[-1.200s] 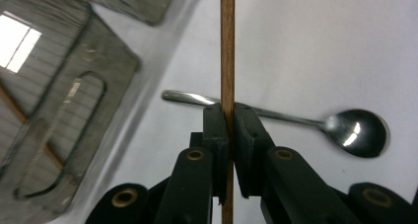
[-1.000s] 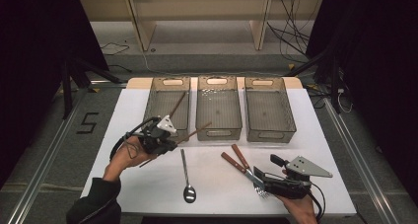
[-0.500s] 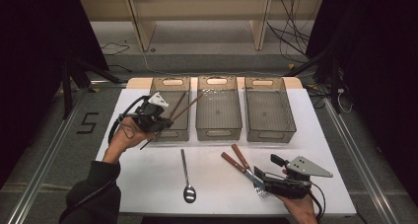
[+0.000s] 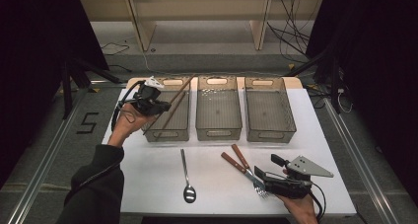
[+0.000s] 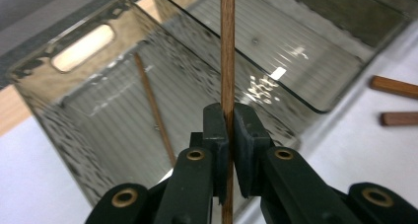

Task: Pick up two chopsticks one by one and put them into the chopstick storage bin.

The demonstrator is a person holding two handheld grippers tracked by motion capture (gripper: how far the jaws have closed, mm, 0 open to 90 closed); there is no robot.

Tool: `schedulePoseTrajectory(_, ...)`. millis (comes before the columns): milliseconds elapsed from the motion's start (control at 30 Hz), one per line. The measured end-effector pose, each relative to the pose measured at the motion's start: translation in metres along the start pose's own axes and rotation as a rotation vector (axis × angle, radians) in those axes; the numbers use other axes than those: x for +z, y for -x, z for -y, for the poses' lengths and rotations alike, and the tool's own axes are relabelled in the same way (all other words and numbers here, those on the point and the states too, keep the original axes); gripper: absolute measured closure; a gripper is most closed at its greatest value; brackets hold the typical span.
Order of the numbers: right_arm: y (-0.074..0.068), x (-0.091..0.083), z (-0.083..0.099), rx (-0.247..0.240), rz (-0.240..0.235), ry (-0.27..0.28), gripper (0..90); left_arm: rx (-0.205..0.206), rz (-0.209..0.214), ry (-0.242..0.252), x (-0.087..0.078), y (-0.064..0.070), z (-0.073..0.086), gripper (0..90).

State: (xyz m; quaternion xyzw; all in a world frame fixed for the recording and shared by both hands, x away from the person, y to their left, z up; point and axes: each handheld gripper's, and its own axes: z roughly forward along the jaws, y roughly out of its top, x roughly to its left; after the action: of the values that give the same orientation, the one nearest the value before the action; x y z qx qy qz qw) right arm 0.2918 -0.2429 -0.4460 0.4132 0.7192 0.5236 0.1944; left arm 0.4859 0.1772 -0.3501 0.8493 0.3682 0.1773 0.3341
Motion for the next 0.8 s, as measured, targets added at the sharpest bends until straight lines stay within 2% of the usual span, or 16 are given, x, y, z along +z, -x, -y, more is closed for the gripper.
schedulePoseTrajectory(300,0.000,0.000,0.000,0.000,-0.001,-0.001,24.6,-0.037,-0.026,0.035,0.007,-0.016,-0.007,84.4)
schedulePoseTrajectory(800,0.001,0.000,0.000,0.005,-0.003,0.000,24.6,-0.086,-0.055,0.054,0.025,-0.031,-0.008,84.4)
